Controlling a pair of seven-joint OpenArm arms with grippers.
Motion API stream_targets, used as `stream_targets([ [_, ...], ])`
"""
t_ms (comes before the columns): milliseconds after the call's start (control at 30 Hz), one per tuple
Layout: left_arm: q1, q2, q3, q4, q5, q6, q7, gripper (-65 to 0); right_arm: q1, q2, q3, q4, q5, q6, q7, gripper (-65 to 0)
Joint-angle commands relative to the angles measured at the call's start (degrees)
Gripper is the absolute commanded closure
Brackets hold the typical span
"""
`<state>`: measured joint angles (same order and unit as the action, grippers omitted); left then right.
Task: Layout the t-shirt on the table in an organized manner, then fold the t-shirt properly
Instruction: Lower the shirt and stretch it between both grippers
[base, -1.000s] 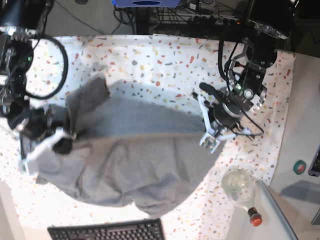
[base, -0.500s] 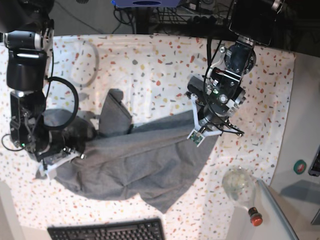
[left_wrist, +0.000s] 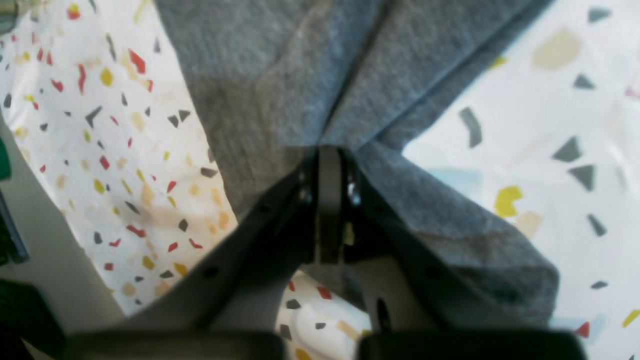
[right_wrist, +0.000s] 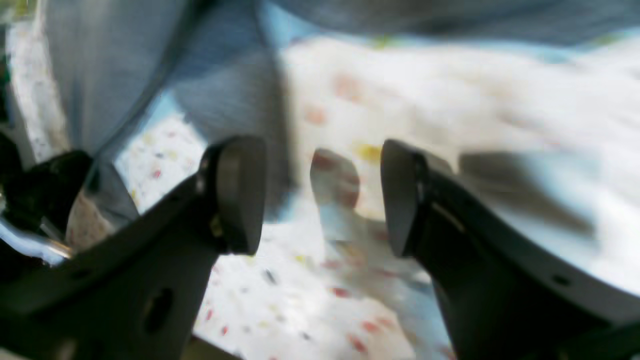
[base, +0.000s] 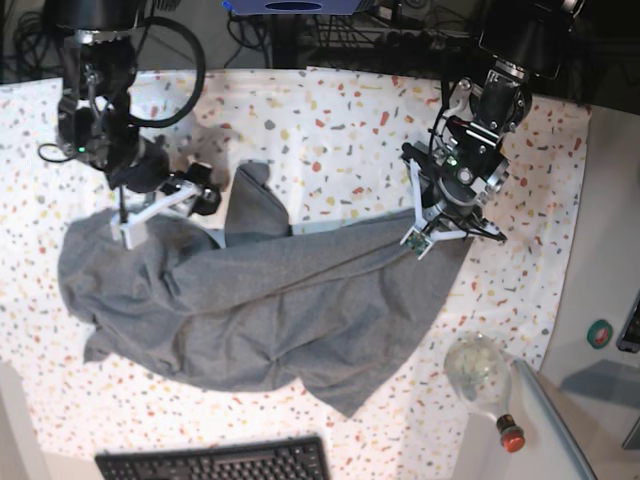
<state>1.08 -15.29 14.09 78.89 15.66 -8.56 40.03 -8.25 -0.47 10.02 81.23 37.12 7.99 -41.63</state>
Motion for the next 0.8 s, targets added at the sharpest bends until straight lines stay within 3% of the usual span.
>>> stream_targets([
  [0, -0.69, -0.32, -0.24, 0.89, 0.65, 0.60, -0.25, 0.0, 1.17, 0.34, -2.07, -0.66, 0.72, 0.49, 2.11, -35.3],
  [100, -0.60, -0.14, -0.24, 0.89, 0.65, 0.60, -0.25, 0.0, 4.16, 0.34, -4.44, -6.81, 0.72, 0.49, 7.30, -35.4],
  [233, 0.19, -0.32, -0.24, 1.77, 0.74, 0.60, -0.25, 0.0, 8.56, 0.34, -3.74, -13.23, 0.63, 0.23, 8.79, -35.3],
  [400, 1.86, -1.72, -0.42, 6.07, 0.38, 0.60, -0.16, 0.0, 10.40, 1.22, 3.91, -13.32, 0.72, -7.07, 12.40, -35.4],
  [600, 2.30, -1.81, -0.42, 10.12, 0.30, 0.60, -0.16, 0.0, 18.40, 5.52, 4.35, -13.23, 0.72, -7.59, 11.17, -35.4],
  [700, 1.07, -1.46, -0.42, 9.85, 0.21, 0.60, -0.16, 0.0, 25.88, 7.02, 4.35, -19.82, 0.63, -7.68, 7.56, -35.1],
  [767, 0.28, -1.02, -0.42, 9.68, 0.21, 0.60, -0.16, 0.0, 29.83, 8.51, 4.35, -24.31, 0.63, -9.88, 5.89, -35.1],
])
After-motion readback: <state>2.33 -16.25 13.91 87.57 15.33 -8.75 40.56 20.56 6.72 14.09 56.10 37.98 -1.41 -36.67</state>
